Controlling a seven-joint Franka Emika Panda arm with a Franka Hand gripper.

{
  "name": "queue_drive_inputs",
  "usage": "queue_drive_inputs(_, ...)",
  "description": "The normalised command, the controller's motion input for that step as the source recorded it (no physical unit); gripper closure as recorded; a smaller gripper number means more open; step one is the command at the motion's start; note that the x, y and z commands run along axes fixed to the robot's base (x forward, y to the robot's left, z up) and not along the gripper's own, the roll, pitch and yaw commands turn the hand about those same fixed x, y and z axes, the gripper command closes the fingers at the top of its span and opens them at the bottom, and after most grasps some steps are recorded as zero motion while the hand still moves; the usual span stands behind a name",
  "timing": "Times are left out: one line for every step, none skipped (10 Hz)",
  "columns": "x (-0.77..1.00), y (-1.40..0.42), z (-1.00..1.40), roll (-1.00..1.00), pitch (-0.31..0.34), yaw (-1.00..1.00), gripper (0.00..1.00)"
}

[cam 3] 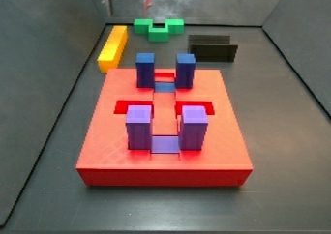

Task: Pick up the yellow object. Move up. Move to above the board. Insert the yellow object.
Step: Pick up the yellow object.

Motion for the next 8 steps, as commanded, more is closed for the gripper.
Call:
queue_drive_inputs(-0.71,0.00,-0.43,-0.16,-0.091,-0.09,0.00)
queue_drive_inputs(-0.52,0.00,-0.42,-0.09,-0.079,-0.02,0.00)
queue_drive_inputs(-0.56,0.00,-0.46,-0.08,-0.081,0.00,0.00)
queue_drive_inputs(-0.35,0.00,-0.42,-0.10,-0.057,0.01,0.00)
queue_drive_inputs(-0.01,0.00,-0.32,-0.08,-0.014,0.01,0.00)
queue_drive_inputs(0.13,-0.07,-0.27,-0.05,0.000,0.00,0.00)
queue_drive_inputs(0.37,-0.01,-0.29,-0.08,0.000,0.00,0.00)
queue_drive_inputs(0.24,0.00,-0.34,-0.04,0.000,0.00,0.00)
